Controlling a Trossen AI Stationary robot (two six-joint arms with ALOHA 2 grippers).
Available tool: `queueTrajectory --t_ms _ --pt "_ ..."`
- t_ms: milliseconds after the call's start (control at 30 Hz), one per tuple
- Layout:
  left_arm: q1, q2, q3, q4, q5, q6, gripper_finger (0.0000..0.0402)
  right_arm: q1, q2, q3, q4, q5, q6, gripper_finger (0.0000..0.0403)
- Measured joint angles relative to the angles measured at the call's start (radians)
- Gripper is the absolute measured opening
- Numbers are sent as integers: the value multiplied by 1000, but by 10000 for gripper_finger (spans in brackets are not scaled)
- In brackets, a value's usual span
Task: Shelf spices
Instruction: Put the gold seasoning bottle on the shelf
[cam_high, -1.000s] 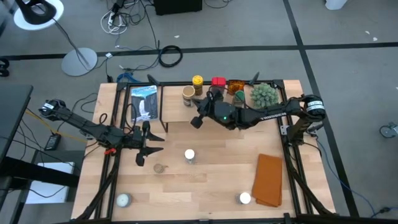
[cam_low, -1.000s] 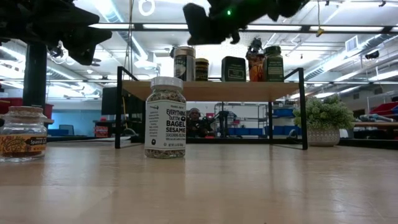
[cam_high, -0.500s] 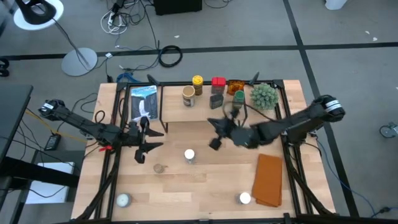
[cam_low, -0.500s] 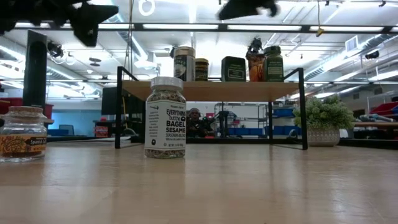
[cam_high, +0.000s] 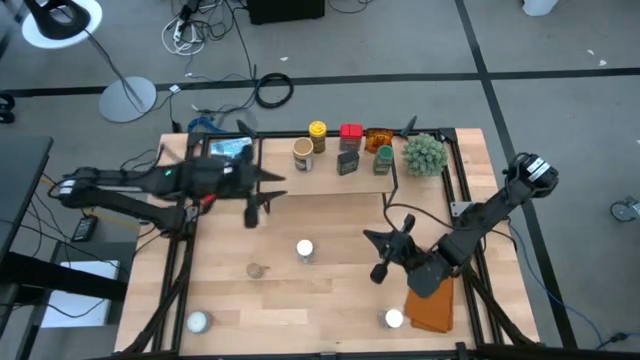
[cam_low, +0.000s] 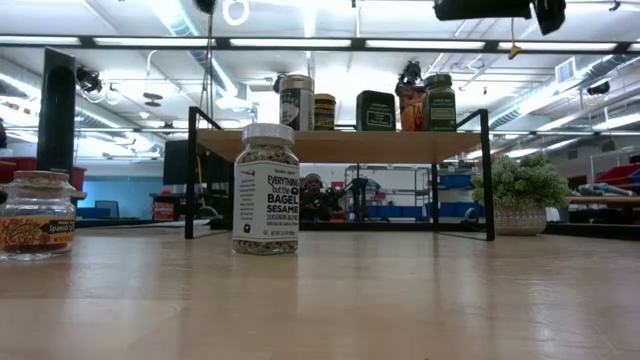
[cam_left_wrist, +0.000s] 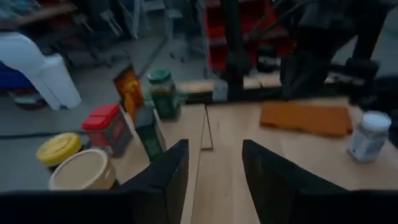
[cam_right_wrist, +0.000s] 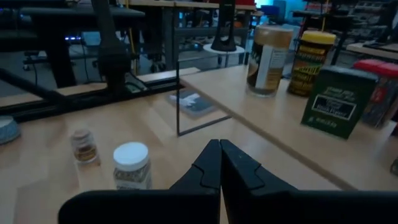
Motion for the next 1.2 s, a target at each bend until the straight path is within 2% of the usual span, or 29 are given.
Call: queueTrajectory --t_ms 267,467,800,1200 --pt "188 345 348 -304 226 130 139 1 60 0 12 -34 58 0" --pt "266 466 478 -322 284 205 135 6 122 0 51 -65 64 0" --pt "381 604 577 -413 308 211 135 6 142 0 55 -62 60 0" --pt "420 610 579 -442 257 210 135 6 141 0 41 -60 51 1"
